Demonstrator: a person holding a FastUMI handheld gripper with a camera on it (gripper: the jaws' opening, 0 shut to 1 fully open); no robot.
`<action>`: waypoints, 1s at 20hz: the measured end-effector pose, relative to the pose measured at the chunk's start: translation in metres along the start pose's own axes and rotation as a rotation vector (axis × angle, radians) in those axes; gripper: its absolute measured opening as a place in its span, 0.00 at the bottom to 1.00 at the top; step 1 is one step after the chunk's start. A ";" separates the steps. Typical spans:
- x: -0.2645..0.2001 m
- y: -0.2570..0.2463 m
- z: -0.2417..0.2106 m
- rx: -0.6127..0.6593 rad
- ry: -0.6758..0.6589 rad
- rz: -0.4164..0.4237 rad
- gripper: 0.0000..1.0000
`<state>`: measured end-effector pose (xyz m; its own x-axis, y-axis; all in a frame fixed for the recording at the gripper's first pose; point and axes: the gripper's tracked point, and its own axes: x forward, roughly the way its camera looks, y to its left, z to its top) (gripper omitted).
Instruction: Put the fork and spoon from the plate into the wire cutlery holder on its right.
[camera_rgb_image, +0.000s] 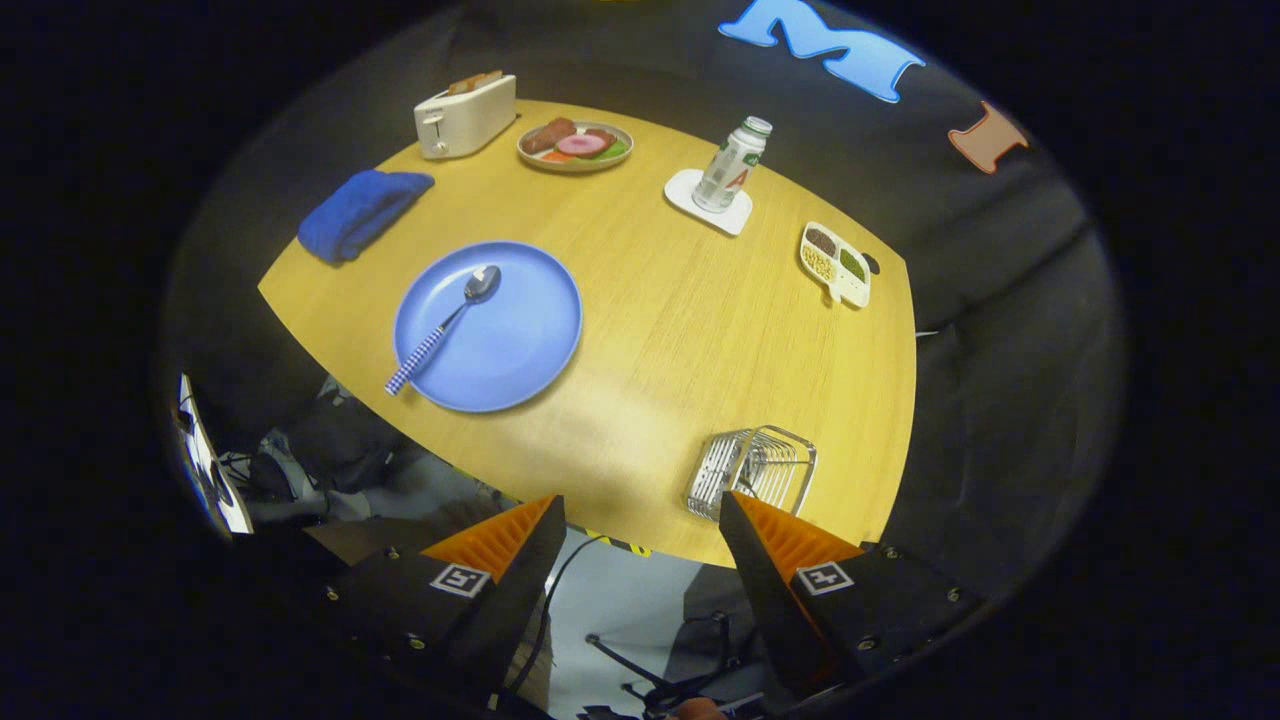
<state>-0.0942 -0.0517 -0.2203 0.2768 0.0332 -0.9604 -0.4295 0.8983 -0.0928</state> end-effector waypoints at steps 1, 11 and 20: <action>0.002 0.008 0.001 0.010 -0.019 0.017 0.95; 0.014 0.078 0.047 0.053 -0.191 0.141 0.95; 0.029 0.122 0.088 0.289 -0.357 0.156 0.95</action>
<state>-0.0631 0.0977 -0.2364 0.5272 0.2802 -0.8022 -0.2470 0.9538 0.1708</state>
